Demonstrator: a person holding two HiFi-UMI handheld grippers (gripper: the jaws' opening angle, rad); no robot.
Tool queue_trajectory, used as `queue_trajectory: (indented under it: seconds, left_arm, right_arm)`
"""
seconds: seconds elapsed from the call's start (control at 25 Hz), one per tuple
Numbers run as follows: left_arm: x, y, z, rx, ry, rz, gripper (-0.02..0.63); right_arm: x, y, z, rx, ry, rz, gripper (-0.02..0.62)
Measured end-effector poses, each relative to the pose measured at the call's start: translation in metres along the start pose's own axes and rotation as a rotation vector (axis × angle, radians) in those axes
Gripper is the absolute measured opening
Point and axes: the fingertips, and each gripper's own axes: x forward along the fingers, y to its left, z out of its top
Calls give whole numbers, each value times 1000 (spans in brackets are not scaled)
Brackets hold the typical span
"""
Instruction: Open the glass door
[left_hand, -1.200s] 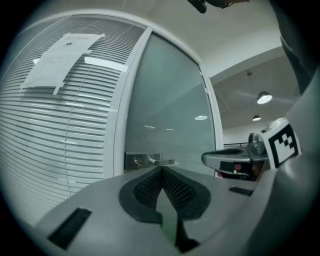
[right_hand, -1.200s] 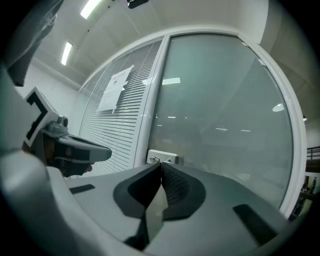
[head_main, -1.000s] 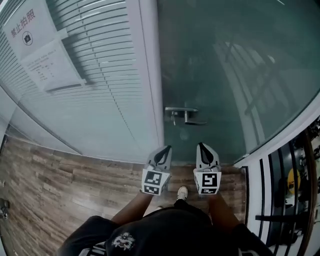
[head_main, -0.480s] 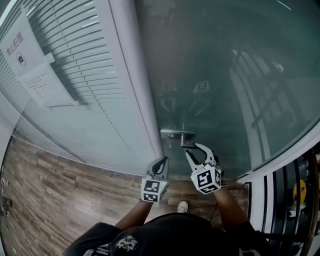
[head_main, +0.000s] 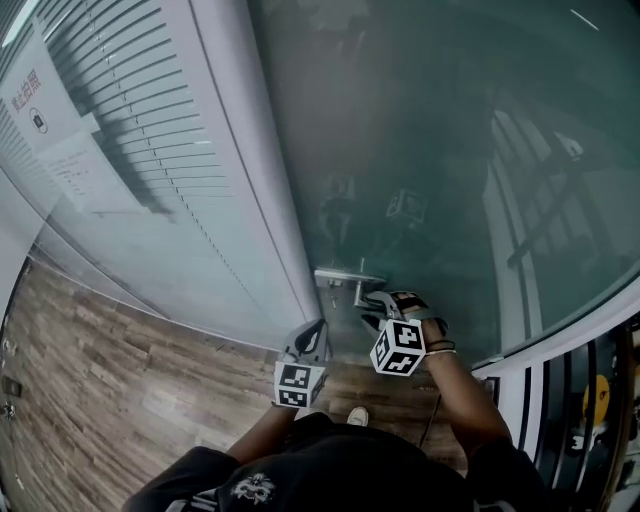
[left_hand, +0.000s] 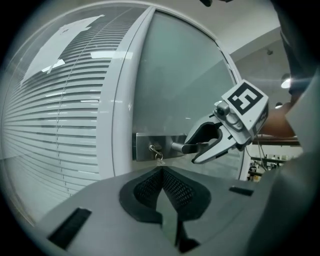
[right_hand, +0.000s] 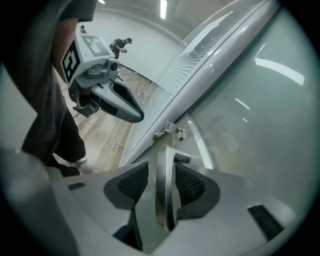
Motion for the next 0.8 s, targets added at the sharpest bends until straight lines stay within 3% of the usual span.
queue_trajectory:
  seconds: [0.24, 0.36, 0.52, 0.64, 0.8]
  left_arm:
    - [9, -7, -3, -10, 7, -39, 6]
    - [19, -9, 1, 6, -1, -71, 6]
    - [26, -11, 2, 17, -3, -114, 6]
    - [32, -15, 1, 24, -1, -145, 6]
    - [37, -15, -1, 14, -3, -159, 6]
  right_arm:
    - [17, 10, -12, 16, 88, 169, 147]
    - [26, 10, -9, 62, 78, 190, 45]
    - [31, 13, -8, 69, 77, 222, 20]
    - [32, 12, -5, 107, 26, 232, 18]
    - [35, 12, 2, 207, -122, 230, 17]
